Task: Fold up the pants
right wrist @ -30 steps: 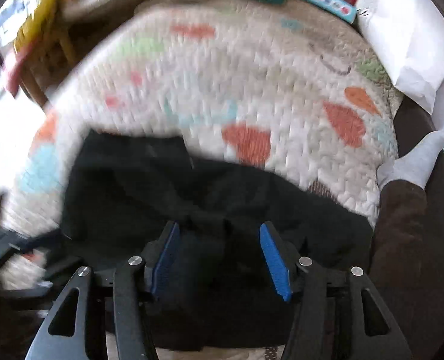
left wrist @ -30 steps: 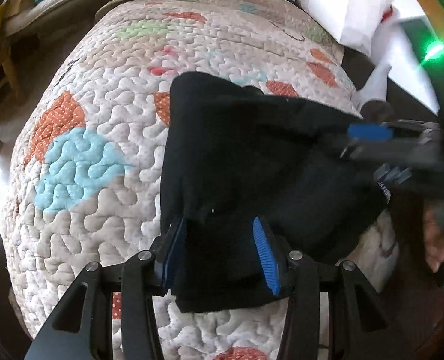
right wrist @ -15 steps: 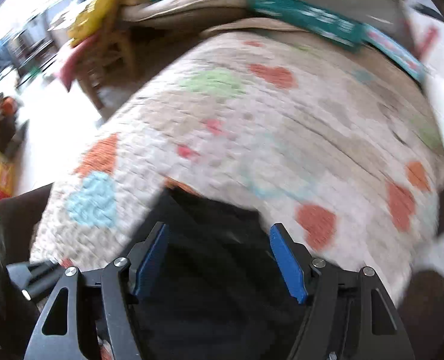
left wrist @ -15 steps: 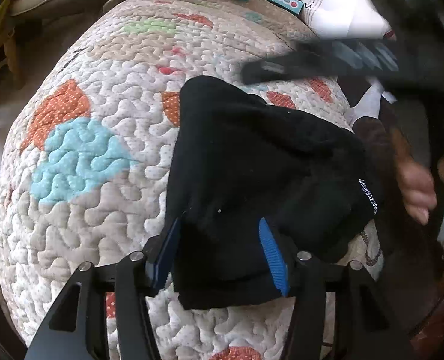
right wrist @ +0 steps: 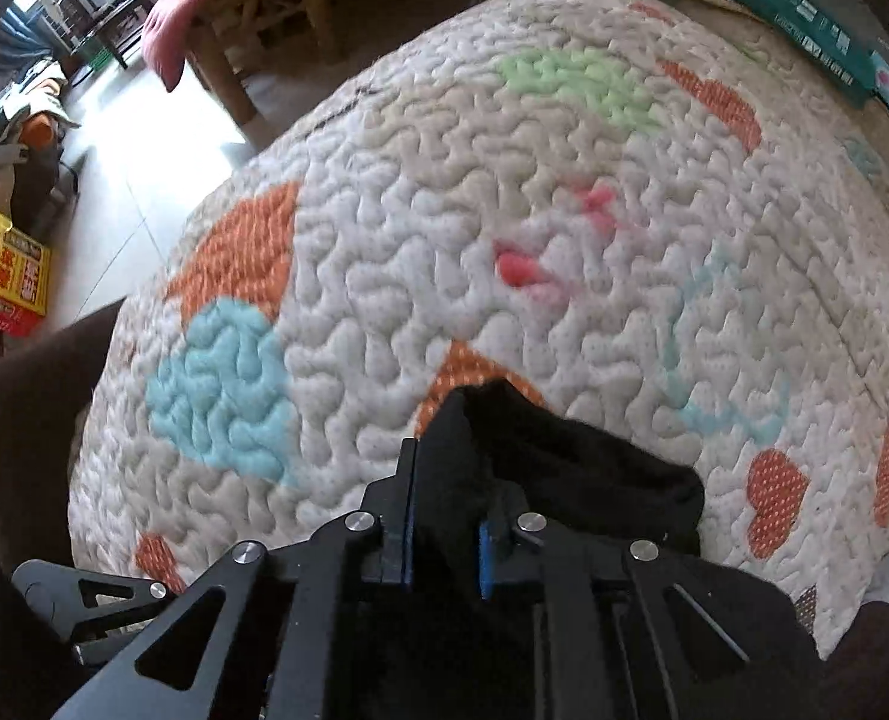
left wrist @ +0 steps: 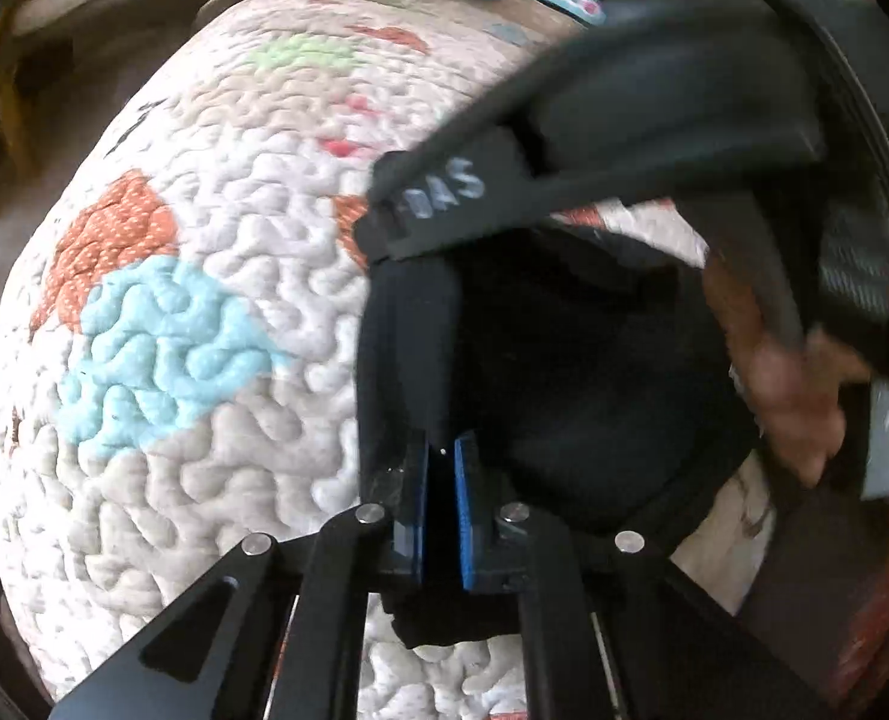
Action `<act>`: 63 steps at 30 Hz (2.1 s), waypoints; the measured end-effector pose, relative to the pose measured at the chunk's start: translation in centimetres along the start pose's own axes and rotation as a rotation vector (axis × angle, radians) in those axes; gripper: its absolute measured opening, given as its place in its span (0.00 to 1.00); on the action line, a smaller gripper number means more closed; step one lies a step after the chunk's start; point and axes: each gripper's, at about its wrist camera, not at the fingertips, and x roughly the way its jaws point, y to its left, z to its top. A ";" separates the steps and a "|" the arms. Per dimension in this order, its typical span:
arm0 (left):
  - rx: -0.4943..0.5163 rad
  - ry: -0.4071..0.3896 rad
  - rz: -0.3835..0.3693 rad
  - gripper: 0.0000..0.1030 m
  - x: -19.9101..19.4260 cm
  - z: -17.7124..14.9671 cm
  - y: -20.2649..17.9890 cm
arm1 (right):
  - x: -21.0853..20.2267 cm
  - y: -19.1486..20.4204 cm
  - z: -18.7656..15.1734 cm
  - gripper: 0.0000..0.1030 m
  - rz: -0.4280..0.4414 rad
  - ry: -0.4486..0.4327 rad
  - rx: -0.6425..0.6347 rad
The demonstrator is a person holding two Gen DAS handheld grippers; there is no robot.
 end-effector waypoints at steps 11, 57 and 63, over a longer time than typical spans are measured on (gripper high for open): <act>-0.119 -0.101 0.091 0.07 -2.3 5.0 6.8 | -0.1 1.8 8.2 0.14 -0.069 -0.073 0.013; 0.607 -0.082 0.248 0.44 1.7 -0.2 -16.5 | -6.4 -23.0 -18.6 0.70 0.163 -0.026 0.725; 0.584 -0.026 0.119 0.43 1.9 0.9 -16.2 | -7.8 -23.5 -19.4 0.70 0.347 -0.158 0.746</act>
